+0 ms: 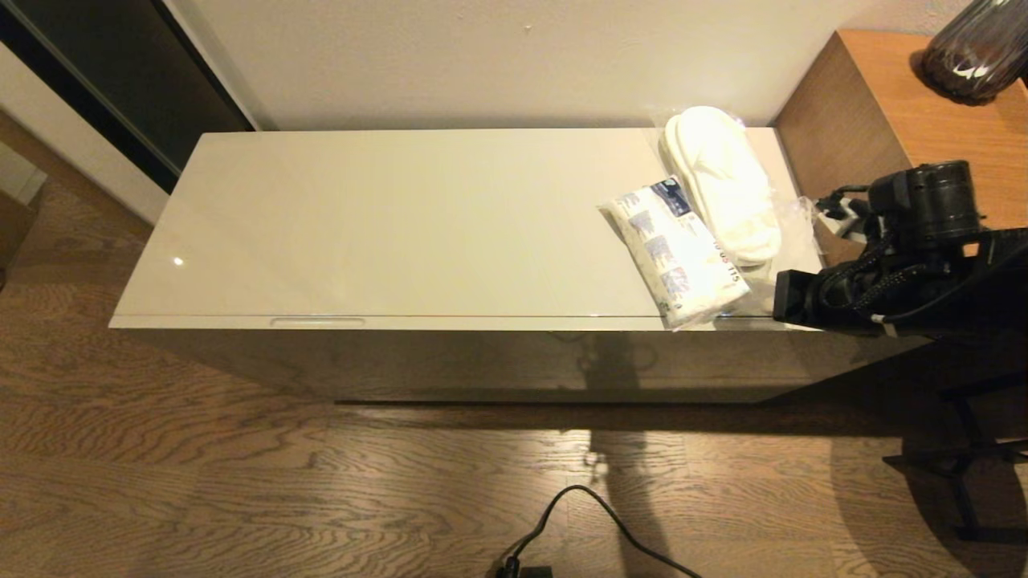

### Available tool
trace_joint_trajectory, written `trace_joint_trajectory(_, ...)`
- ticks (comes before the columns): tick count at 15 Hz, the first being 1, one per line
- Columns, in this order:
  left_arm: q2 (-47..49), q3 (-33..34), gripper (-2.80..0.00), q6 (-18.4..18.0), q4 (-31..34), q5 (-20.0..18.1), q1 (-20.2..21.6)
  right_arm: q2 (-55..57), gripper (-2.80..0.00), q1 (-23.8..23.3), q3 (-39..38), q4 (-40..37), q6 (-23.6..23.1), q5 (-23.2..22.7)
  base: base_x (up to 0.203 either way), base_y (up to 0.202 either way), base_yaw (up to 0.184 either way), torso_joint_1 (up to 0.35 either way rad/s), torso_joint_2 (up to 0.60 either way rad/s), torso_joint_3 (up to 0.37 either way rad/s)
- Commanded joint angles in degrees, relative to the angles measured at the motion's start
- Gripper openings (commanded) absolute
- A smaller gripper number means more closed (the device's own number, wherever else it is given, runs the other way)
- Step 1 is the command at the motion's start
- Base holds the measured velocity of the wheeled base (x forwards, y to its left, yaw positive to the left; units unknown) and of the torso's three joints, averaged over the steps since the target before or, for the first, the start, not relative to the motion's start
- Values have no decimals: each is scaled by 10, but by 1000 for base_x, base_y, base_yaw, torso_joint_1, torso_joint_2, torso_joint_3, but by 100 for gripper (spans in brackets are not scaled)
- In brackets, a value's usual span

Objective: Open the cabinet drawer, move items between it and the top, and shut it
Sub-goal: Open the drawer

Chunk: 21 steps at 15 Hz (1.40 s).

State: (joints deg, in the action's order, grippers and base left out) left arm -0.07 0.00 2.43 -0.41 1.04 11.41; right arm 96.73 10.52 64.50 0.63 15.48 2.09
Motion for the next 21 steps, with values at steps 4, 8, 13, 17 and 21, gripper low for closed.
trace_joint_trajectory(4,-22,1,-280,0,0,0,0,55,-280,8,24,0,3,4,0,0,0,0,0,0)
trace_joint_trajectory(8,-22,1,-280,0,0,0,0,84,-280,8,54,-4,3,6,0,0,0,0,0,0)
trace_joint_trajectory(13,-22,1,-280,0,0,0,0,84,-280,13,35,-10,16,6,0,0,0,0,0,0)
trace_joint_trajectory(17,-22,1,-280,0,-1,0,0,61,-280,14,1,-14,38,6,0,0,0,0,0,0)
trace_joint_trajectory(21,-22,1,-280,0,0,0,0,49,-280,13,-48,-12,44,5,0,0,0,0,0,0)
